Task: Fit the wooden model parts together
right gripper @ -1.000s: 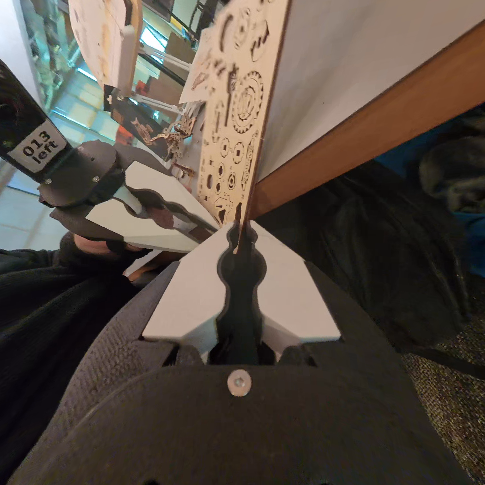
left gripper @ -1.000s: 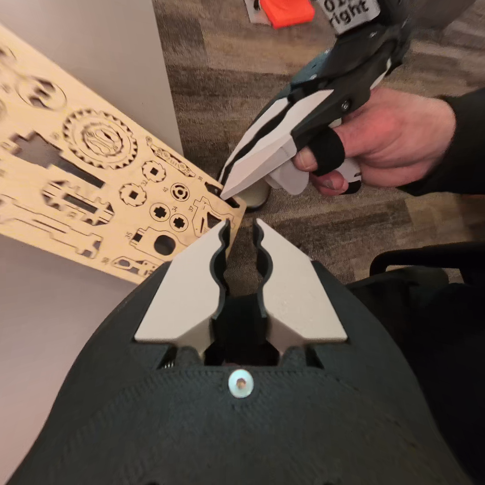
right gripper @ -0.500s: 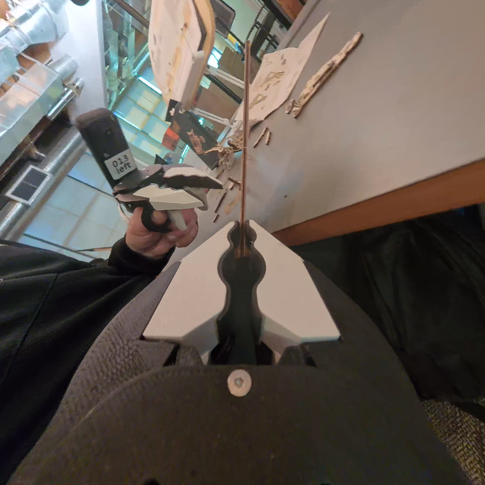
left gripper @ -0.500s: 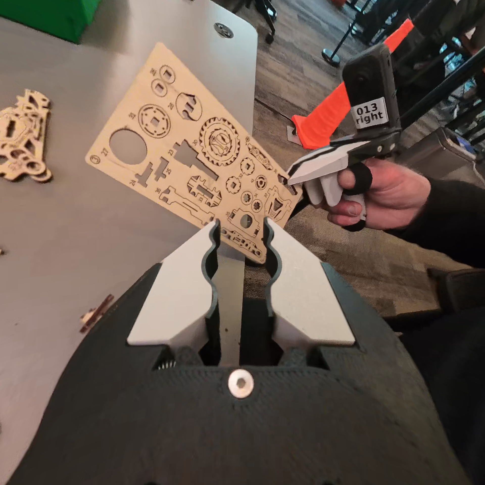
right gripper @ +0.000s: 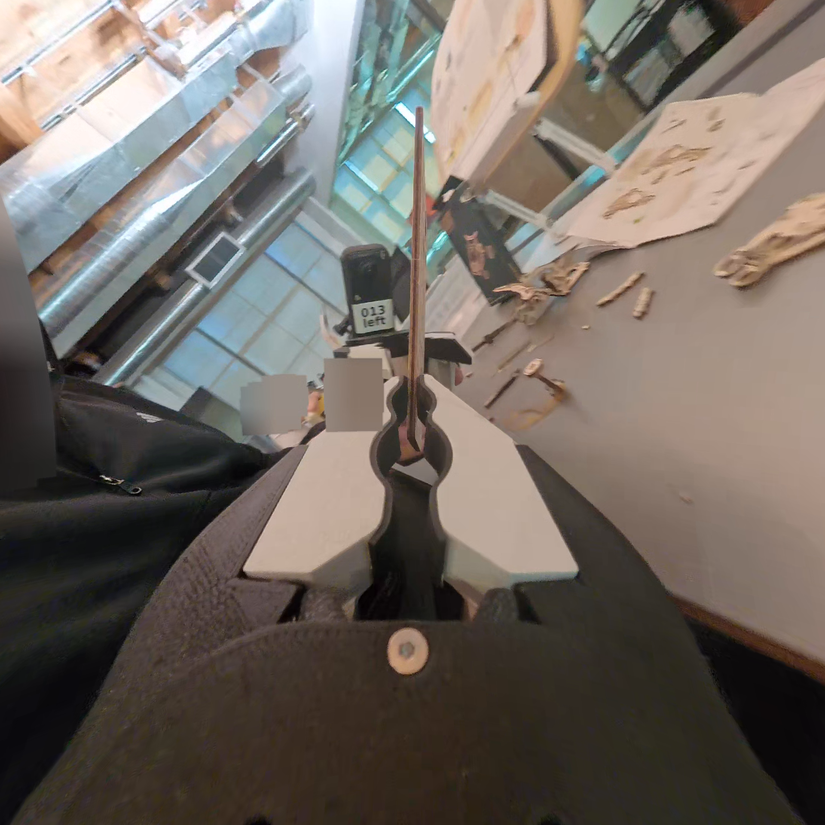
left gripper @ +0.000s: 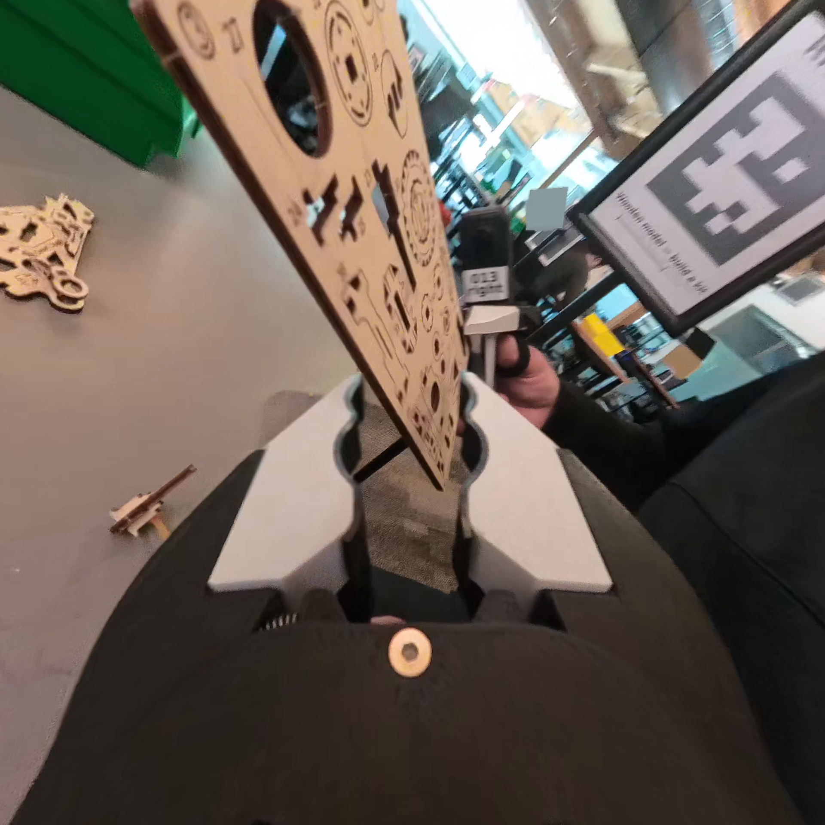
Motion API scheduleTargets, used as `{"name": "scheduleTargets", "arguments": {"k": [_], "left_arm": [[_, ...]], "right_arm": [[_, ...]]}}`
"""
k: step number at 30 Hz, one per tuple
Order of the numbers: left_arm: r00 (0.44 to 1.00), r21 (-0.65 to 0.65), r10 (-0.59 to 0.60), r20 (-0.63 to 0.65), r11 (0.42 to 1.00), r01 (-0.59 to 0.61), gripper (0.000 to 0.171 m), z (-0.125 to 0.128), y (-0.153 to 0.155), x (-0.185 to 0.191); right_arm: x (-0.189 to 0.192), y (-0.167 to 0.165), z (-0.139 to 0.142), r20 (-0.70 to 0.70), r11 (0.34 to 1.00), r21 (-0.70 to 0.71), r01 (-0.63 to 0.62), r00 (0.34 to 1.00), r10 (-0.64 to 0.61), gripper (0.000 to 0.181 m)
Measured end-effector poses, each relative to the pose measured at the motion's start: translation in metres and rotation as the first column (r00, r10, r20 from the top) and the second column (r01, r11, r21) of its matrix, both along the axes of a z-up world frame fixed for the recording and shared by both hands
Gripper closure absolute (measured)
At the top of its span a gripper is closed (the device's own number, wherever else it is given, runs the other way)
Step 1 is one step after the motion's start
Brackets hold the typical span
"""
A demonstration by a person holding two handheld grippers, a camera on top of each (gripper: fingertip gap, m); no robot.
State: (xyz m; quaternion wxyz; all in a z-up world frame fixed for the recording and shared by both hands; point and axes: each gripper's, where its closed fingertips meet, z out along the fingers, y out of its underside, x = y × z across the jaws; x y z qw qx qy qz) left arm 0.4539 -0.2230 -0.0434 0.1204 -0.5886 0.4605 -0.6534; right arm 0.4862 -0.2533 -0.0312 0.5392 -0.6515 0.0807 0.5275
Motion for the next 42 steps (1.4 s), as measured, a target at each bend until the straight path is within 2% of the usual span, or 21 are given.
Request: {"name": "scheduleTargets", "arguments": {"k": [2,4,11,14,17,21,23,25,28,32,34,37,42], "left_arm": [[0.996,-0.047,0.014,0.088,0.999,-0.01,0.161,0.017,0.008,-0.014],[0.99,-0.091,0.054,0.13,0.995,-0.042,0.168,0.029,0.02,-0.031],[0.974,-0.059,0.212,0.075,0.976,-0.208,0.171,0.038,0.059,-0.099],[0.966,-0.06,0.255,0.054,0.966,-0.251,0.171,0.041,0.066,-0.126],[0.968,-0.065,0.25,0.015,0.966,-0.248,0.17,0.041,0.065,-0.148],[0.956,-0.05,0.294,-0.02,0.954,-0.295,0.17,0.039,0.076,-0.174],[0.945,-0.034,0.326,-0.016,0.945,-0.326,0.163,0.04,0.085,-0.188],[0.928,-0.041,0.372,0.032,0.928,-0.371,0.156,0.05,0.096,-0.202],[0.892,-0.042,0.439,0.107,0.898,-0.437,0.157,0.062,0.114,-0.225],[0.867,-0.047,0.478,0.139,0.878,-0.476,0.169,0.069,0.128,-0.253],[0.858,-0.022,0.5,0.121,0.865,-0.501,0.171,0.068,0.131,-0.261],[0.855,0.017,0.516,0.061,0.855,-0.518,0.17,0.059,0.135,-0.274],[0.874,0.023,0.486,-0.005,0.874,-0.485,0.17,0.042,0.128,-0.287]], "right_arm": [[-0.019,0.015,0.006,-0.015,0.996,0.013,-0.087,0.996,0.088,0.18],[-0.035,0.033,0.013,-0.024,0.99,0.033,-0.141,0.99,0.141,0.18],[-0.095,0.089,0.027,0.089,0.948,0.084,-0.307,0.95,0.299,0.175],[-0.131,0.102,0.029,0.223,0.904,0.069,-0.422,0.89,0.398,0.171],[-0.164,0.111,0.033,0.266,0.849,0.037,-0.526,0.825,0.499,0.165],[-0.198,0.121,0.038,0.266,0.803,0.034,-0.595,0.78,0.567,0.178],[-0.212,0.123,0.039,0.245,0.782,0.026,-0.622,0.763,0.599,0.18],[-0.224,0.126,0.037,0.228,0.77,0.015,-0.638,0.751,0.619,0.181],[-0.237,0.128,0.035,0.199,0.747,0.005,-0.665,0.732,0.651,0.18],[-0.252,0.133,0.032,0.192,0.719,-0.01,-0.695,0.704,0.684,0.181],[-0.259,0.142,0.03,0.245,0.737,-0.016,-0.676,0.711,0.659,0.174],[-0.268,0.159,0.045,0.291,0.767,0.031,-0.64,0.74,0.606,0.16],[-0.301,0.188,0.062,0.43,0.782,0.104,-0.614,0.737,0.521,0.16]]}}
